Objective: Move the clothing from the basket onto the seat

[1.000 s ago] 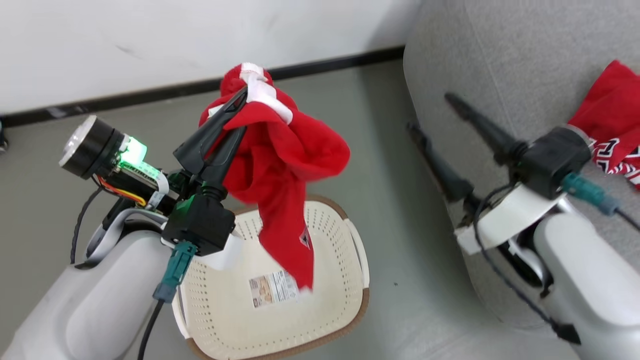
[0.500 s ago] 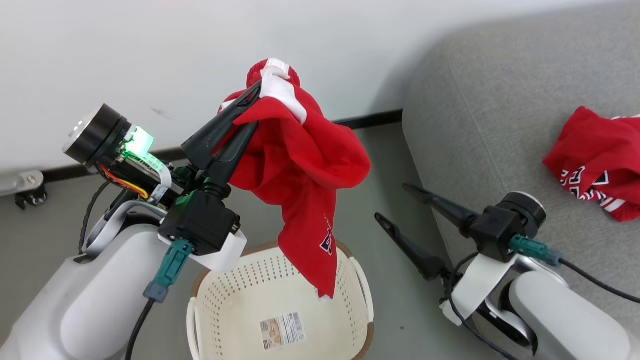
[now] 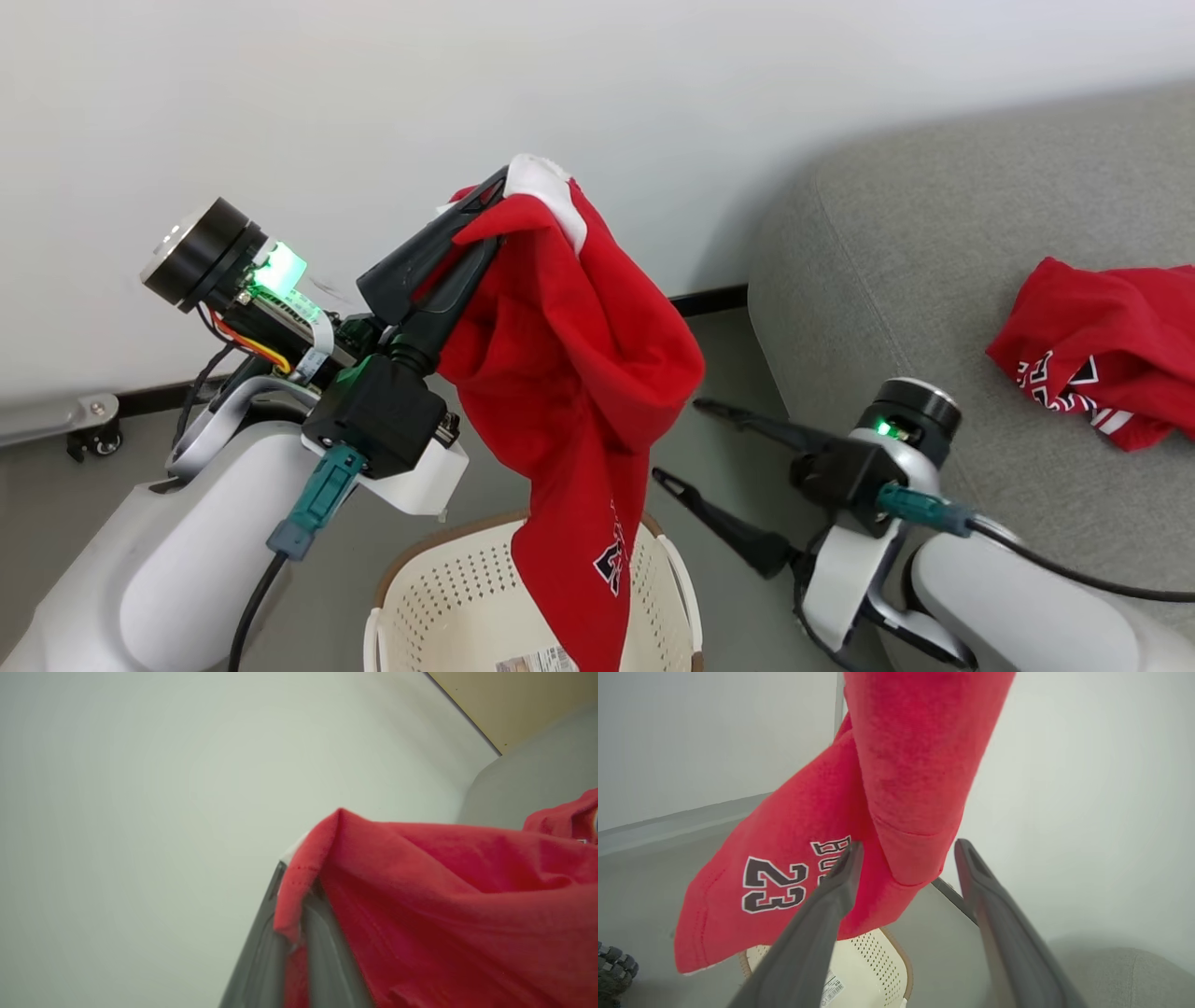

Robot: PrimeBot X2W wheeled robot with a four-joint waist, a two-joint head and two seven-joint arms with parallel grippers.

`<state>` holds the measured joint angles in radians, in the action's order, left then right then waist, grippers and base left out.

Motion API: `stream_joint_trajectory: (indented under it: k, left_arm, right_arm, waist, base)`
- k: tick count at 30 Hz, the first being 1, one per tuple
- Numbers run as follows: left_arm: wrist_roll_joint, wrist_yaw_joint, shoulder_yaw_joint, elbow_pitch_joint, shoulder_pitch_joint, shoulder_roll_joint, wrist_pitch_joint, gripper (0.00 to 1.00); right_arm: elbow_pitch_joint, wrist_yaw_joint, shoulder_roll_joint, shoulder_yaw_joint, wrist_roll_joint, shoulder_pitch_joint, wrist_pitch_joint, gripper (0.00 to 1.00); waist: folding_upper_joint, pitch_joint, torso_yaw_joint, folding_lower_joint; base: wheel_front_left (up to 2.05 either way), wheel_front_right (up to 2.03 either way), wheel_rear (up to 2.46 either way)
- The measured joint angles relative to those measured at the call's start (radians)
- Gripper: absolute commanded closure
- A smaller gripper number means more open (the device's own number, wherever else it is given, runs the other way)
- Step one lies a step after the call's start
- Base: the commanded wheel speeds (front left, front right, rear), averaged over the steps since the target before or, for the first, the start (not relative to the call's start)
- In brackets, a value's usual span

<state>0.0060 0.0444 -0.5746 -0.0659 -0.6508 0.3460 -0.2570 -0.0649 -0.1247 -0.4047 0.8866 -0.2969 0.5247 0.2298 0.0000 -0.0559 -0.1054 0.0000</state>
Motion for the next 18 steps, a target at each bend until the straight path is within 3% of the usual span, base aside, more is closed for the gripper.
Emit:
stream_joint_trajectory:
  k: [8, 18]
  left_arm:
    - [-0.015, -0.012, -0.013, 0.001, 0.000, -0.008, 0.000, 1.00]
    - [-0.032, -0.024, -0.037, 0.006, 0.002, -0.028, 0.000, 1.00]
  right_arm:
    - [-0.016, 0.000, 0.008, 0.083, 0.036, 0.059, -0.007, 0.00]
    - [-0.051, 0.000, 0.030, 0.106, 0.045, 0.119, -0.014, 0.00]
  waist:
    - [0.0000, 0.050, 0.013, 0.0000]
    - [0.0000, 0.089, 0.041, 0.0000]
  base:
    - [0.00, 0.00, 0.00]
    - [0.00, 0.00, 0.00]
